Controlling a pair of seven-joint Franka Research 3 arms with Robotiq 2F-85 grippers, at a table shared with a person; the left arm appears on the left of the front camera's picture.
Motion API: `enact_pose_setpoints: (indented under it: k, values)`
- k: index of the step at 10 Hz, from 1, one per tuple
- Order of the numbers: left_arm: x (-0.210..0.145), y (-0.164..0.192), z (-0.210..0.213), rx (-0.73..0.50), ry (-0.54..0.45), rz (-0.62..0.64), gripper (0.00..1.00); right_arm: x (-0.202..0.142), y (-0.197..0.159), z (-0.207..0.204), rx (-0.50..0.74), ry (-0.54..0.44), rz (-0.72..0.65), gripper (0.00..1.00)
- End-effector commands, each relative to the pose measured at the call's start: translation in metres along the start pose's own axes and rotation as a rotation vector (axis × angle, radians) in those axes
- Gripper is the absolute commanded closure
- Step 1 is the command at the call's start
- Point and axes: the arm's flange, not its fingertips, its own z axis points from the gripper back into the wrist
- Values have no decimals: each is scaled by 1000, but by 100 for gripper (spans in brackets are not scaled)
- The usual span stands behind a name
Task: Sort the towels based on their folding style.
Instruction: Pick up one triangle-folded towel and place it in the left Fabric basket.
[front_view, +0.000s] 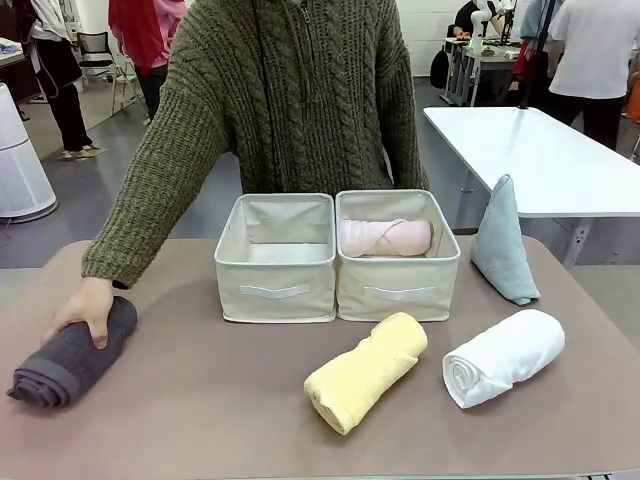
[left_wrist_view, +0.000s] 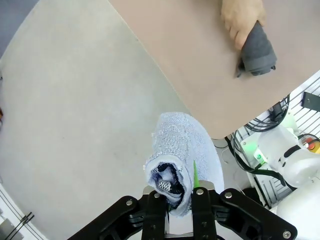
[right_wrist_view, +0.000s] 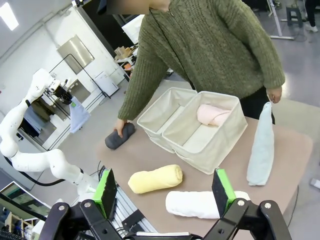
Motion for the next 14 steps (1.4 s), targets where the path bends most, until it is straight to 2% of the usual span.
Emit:
enact_pose_setpoints:
  k: [1, 10, 12, 14]
  values:
    - [0, 1, 0, 6, -12, 15, 85, 1, -1, 1, 15, -14, 16, 0]
    - [8, 2, 3, 22, -12, -11, 85, 1, -1, 1, 15, -14, 16, 0]
    - [46, -21, 17, 48, -15, -130, 85, 1, -1, 1, 15, -14, 16, 0]
    - [112, -66, 35, 85, 8, -304, 85, 1, -1, 1, 15, -14, 16, 0]
